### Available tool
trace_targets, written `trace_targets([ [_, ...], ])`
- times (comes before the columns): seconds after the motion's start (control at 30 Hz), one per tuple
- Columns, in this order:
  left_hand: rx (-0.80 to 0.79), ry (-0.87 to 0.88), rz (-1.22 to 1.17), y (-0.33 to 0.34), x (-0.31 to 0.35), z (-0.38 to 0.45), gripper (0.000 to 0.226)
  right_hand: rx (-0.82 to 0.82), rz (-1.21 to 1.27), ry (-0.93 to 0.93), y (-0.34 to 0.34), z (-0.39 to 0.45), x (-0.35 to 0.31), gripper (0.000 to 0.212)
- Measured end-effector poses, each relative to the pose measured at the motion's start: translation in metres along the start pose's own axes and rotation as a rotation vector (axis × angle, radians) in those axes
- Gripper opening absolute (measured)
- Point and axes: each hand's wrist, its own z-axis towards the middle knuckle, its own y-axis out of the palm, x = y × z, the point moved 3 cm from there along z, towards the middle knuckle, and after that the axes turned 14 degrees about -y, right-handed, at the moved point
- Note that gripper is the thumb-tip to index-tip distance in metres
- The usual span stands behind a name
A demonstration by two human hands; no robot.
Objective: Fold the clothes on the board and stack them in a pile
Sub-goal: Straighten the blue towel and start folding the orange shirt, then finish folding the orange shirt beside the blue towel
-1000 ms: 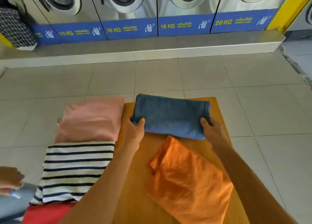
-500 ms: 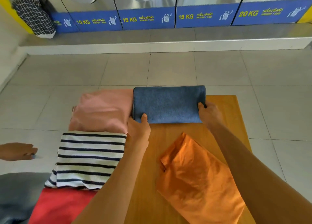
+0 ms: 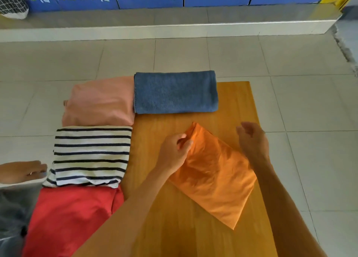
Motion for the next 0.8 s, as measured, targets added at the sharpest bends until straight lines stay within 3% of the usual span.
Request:
trace_targets([
  [0.1,0.049,0.099,0.253,0.017,-0.009,-0.008,0.047,0.149,-0.023,0.191,-0.033,-0.07,0.041,0.048],
  [0.23,0.059,-0.008,0.246,0.025,-0.019,-0.029,0.033,0.105,0.021,0.391,-0.031,-0.136,0.064,0.066],
  [0.47,-0.064,-0.192,0.142,-0.005,-0.07,-0.076,0.031,-0.222,0.023,0.217,-0.012,-0.126,0.054,0.041],
  [0.6,0.047,-0.218,0.056,-0.034,-0.09,-0.091,0.038,-0.26,-0.01,0.065,-0.001,-0.118,0.043,0.032],
  [0.8,0.293,-0.096,-0.002,-0.045,-0.08,-0.092,0.02,-0.212,-0.019,0.022,0.02,-0.12,0.038,0.035],
])
